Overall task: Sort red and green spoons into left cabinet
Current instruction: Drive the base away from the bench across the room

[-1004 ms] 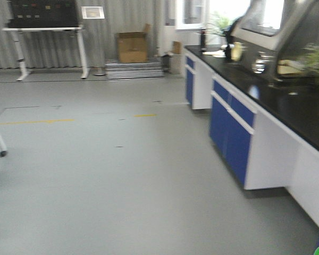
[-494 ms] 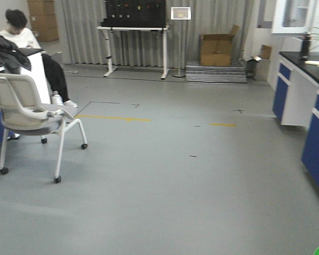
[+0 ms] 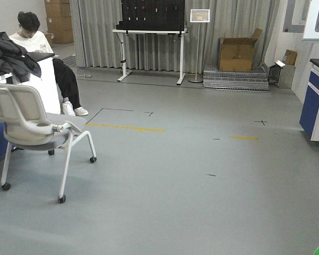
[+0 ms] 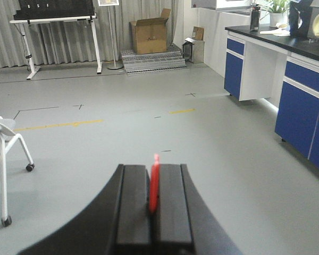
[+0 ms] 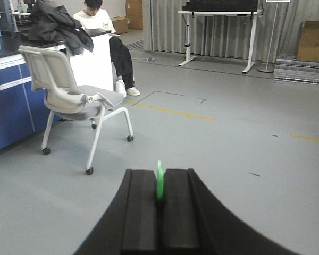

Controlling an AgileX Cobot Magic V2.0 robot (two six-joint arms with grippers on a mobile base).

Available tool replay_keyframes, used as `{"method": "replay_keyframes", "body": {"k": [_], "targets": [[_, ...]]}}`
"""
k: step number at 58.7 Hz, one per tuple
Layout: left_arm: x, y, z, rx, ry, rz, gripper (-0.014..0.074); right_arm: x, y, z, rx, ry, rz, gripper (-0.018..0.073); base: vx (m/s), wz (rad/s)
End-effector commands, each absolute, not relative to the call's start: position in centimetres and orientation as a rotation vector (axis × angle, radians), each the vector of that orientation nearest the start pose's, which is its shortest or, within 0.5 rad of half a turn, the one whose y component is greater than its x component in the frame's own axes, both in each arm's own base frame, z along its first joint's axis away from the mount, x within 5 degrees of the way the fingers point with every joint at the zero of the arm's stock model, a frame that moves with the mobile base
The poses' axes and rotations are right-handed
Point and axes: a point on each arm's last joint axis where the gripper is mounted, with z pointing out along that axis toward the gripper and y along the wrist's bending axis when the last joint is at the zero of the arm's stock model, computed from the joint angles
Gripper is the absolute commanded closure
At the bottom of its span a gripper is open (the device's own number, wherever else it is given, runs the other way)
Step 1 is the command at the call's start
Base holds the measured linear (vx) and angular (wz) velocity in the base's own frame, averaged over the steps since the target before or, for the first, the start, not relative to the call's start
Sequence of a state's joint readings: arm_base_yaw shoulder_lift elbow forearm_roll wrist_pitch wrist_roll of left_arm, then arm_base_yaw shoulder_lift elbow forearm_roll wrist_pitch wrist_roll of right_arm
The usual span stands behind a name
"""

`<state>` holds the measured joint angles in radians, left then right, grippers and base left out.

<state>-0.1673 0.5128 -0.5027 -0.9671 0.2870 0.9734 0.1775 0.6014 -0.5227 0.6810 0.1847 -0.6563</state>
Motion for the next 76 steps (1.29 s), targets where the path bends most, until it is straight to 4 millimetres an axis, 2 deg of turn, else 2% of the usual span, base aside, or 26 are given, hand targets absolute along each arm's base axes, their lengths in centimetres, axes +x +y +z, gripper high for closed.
{"method": "replay_keyframes", "body": {"k": [1, 76], "targets": [[10.51, -3.71, 33.94, 0.292, 1.59, -0.302, 0.0596, 12.66, 2.95, 34.09, -0.181, 1.623, 0.217, 0.0564, 0.53, -0.03], [10.51, -3.71, 33.94, 0.292, 1.59, -0.302, 0.0596, 12.66, 2.96, 34.09, -0.181, 1.623, 0.217, 0.0564, 0.62, -0.08]]}}
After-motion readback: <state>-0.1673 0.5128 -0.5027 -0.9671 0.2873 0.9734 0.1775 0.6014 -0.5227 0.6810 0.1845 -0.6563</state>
